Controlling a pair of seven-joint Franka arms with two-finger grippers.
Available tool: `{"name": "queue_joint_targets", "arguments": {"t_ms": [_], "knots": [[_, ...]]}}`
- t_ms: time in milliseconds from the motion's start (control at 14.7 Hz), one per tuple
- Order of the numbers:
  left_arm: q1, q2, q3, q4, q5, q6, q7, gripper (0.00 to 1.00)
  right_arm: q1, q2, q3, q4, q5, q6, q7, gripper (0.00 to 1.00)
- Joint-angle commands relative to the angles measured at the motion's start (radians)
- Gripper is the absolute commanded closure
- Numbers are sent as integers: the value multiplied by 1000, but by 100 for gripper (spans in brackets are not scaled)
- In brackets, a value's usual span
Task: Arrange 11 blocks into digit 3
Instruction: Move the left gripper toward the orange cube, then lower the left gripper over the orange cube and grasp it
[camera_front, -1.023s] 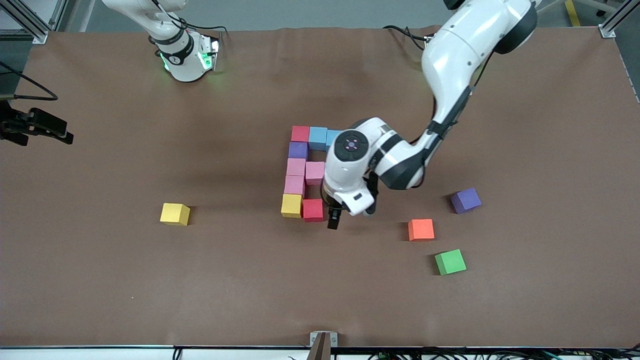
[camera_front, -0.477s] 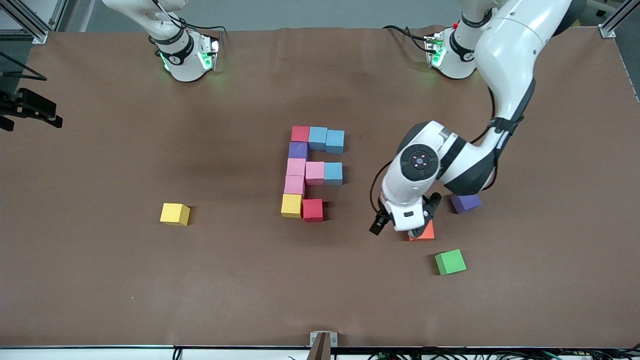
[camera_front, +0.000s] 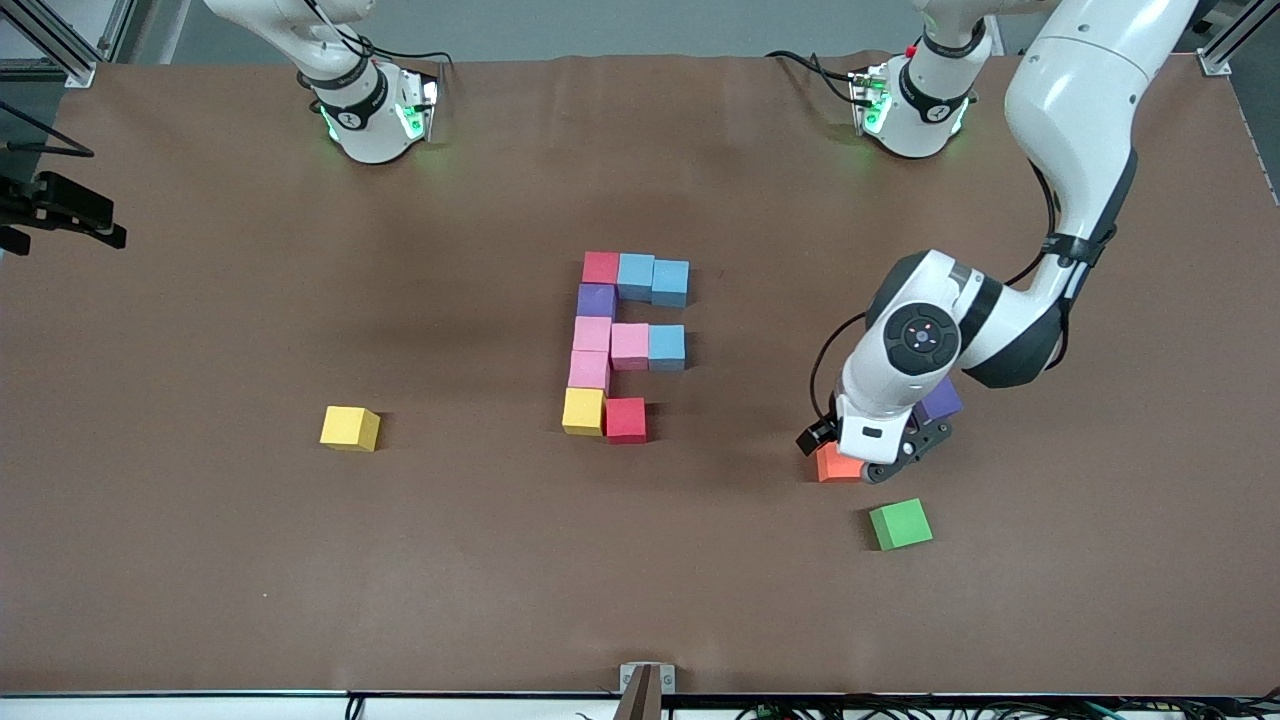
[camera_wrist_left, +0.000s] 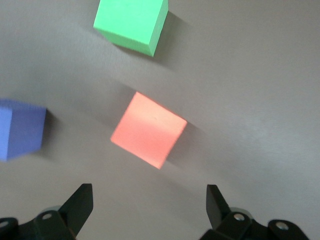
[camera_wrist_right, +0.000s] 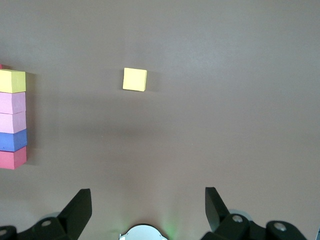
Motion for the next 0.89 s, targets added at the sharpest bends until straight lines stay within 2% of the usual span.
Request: {"name": "queue_joint_targets", "arguments": {"t_ms": [0, 205, 409, 818], "knots": [[29, -15, -5, -52, 49, 59, 64, 0, -14, -30, 14, -29, -8, -8, -15, 0], [46, 33, -5, -54, 110, 136, 104, 0, -14, -80, 14, -107, -8, 31, -15, 0], [48, 59, -3, -54, 139, 142, 257, 0, -11, -209, 16, -292, -8, 146, -15, 0], [45, 101, 4, -49, 141, 223, 277, 0, -10, -217, 18, -303, -8, 148, -16, 0]]}}
